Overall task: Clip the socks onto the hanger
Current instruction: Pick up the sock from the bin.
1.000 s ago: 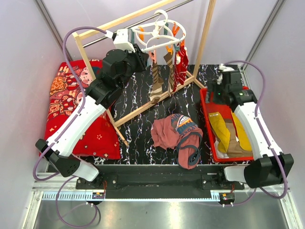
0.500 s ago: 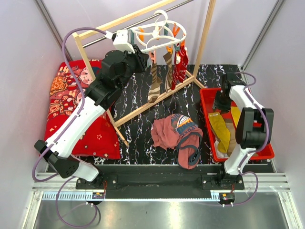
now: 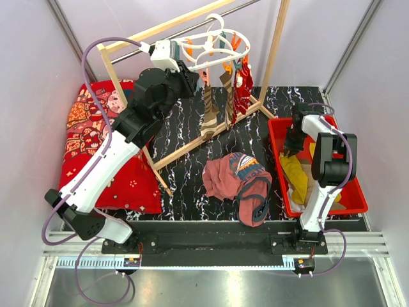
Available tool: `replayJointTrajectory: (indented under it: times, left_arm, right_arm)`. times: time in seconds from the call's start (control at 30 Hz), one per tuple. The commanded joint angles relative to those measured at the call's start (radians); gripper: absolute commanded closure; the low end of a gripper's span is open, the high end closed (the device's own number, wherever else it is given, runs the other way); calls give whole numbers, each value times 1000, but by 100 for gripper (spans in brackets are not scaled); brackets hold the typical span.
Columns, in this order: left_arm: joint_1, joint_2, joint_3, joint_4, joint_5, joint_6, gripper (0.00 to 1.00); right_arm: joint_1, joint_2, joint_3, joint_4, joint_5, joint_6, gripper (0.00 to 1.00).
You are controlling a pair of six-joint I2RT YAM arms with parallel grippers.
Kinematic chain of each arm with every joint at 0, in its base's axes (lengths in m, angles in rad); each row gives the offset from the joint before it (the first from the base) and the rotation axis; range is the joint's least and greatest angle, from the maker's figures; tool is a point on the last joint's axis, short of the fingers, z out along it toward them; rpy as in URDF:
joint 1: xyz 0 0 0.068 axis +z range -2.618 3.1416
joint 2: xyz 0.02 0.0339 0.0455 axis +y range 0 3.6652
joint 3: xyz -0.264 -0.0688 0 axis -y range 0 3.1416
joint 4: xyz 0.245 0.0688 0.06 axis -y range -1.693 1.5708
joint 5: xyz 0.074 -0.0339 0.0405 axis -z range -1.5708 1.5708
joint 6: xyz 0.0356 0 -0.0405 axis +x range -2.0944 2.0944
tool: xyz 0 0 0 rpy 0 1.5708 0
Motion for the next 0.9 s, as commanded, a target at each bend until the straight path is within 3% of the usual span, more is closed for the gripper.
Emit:
replayJointTrajectory:
  times: [0.0,0.03,0.13,0.57,0.67,0.87]
  left_arm:
    - [-3,-40,-10,-6,33,10,100]
    - [-1,-41,-9,-9,31,10,100]
    - [-1,-42,-9,-9,31,10,100]
    - [-1,-47,5,-18,28,13,100]
    - [-1,-42,13,-20,33,10,100]
    - [-1,-47,16,-4,56,18,100]
  right_arm:
    - [3,7,-21,44,5,15,83]
    - [3,-2,-24,46,8,17,91]
    - [3,-66,-43,50,27,31,100]
    - [3,-482,-90,49,48,46,100]
    - [3,-542,-87,50,-4,42,100]
    - [16,-698,-66,179,-303,23,100]
